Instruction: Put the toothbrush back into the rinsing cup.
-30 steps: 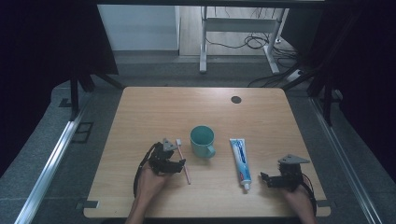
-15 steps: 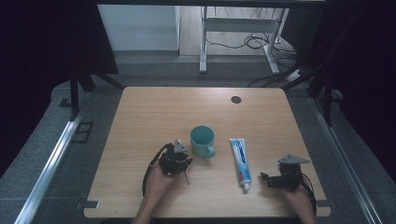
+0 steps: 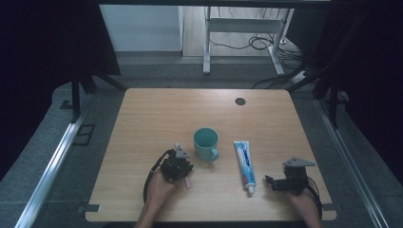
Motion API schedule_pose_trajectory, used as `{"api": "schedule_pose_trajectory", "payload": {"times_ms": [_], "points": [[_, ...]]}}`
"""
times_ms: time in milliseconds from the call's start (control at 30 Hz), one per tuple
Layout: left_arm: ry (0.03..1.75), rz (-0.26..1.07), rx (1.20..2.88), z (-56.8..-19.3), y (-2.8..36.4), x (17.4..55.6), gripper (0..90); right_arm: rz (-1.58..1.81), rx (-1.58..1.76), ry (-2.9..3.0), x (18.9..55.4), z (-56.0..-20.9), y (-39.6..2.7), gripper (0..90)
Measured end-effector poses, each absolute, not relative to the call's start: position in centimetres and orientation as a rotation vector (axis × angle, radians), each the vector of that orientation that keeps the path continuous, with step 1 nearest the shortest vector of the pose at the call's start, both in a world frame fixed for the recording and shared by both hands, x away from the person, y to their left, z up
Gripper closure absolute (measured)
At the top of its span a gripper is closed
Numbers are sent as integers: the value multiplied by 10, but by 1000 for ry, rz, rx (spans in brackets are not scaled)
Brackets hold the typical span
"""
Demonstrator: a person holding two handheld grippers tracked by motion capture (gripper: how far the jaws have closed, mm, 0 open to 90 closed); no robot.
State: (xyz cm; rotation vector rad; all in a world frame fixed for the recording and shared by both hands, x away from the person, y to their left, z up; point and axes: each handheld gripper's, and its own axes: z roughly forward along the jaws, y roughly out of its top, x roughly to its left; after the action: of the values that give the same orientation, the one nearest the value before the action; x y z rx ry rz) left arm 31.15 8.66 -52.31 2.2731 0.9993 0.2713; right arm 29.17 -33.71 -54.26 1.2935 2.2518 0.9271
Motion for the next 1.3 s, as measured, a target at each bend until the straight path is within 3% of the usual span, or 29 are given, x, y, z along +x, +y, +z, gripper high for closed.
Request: {"api": "schedule_pose_trajectory", "payload": {"times_ms": [767, 1300], "points": [[1085, 285, 2257, -526, 121, 304, 767, 928, 1297, 2250, 292, -543, -337, 3], [1157, 273, 2311, -514, 138, 311, 688, 927, 1296, 2251, 292, -543, -337, 3]]}}
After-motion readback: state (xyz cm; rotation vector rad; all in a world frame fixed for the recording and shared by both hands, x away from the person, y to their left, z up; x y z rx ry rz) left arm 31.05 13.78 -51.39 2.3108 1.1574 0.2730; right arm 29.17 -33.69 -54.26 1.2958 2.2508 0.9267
